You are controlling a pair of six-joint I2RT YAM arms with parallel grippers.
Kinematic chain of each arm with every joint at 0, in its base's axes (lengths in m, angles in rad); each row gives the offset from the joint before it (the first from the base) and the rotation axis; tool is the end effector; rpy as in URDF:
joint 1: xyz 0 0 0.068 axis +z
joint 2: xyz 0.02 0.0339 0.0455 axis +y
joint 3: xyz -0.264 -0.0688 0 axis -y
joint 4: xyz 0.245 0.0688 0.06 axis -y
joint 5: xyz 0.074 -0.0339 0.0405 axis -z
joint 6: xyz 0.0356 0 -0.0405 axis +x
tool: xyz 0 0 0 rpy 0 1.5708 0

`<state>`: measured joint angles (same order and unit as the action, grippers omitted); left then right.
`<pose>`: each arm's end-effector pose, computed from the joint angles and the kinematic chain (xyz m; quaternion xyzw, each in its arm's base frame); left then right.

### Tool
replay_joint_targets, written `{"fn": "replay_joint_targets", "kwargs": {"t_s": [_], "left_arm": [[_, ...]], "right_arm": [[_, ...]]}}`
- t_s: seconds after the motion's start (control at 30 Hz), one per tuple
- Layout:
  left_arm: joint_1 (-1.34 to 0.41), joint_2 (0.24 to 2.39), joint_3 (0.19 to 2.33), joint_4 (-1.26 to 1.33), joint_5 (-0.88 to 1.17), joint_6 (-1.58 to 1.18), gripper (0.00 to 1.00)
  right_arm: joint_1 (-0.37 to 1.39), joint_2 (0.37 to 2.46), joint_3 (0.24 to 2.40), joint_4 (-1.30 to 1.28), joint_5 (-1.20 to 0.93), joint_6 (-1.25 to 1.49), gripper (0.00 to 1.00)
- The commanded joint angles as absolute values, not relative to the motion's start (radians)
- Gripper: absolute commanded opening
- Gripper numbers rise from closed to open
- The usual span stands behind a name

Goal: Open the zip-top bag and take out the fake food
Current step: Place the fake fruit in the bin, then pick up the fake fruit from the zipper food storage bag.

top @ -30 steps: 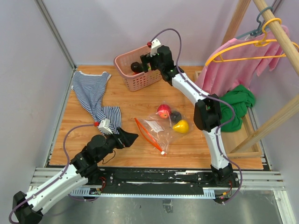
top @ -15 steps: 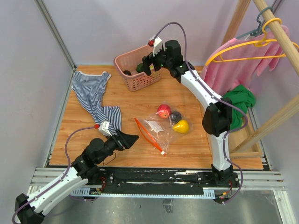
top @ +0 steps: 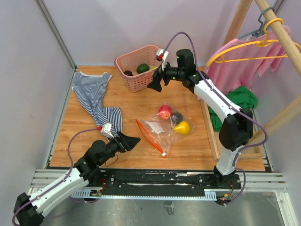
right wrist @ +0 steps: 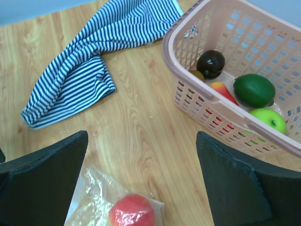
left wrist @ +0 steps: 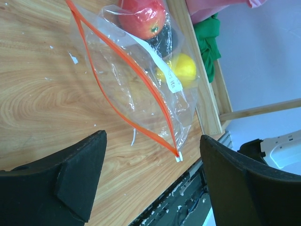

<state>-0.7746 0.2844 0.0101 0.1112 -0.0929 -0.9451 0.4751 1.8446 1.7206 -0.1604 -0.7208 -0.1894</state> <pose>0.0929 -0.0863 0.1612 -0.0948 0.7562 -0.4668 0.4487 0.3793 0.2215 0.3686 -0.4442 0.6388 0.3592 0.5153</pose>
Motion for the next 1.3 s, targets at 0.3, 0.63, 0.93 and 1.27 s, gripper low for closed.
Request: {"fn": "replay_joint_targets", "kwargs": {"t_s": [0.3,0.63,0.93,1.27], "left_arm": [[-0.778,0.473,0.001,0.325,-0.056,-0.923,0.77],[-0.778,0.576,0.006,0.395,-0.050,-0.901,0.57],[-0.778,0.670,0.016,0.475,-0.050,-0.876,0.52],[-0.778,0.794,0.050,0.538,-0.043,-0.842,0.49]], "right_arm": [[0.464,1.623,1.507,-0.361,-0.772,-0.670,0.98],[0.463,1.588,1.436,-0.615,-0.772,-1.143,0.99],[0.463,1.655,1.435,-0.792,-0.697,-1.593,0.99],[0.463,1.871,1.590,-0.910,-0.605,-1.732,0.78]]}}
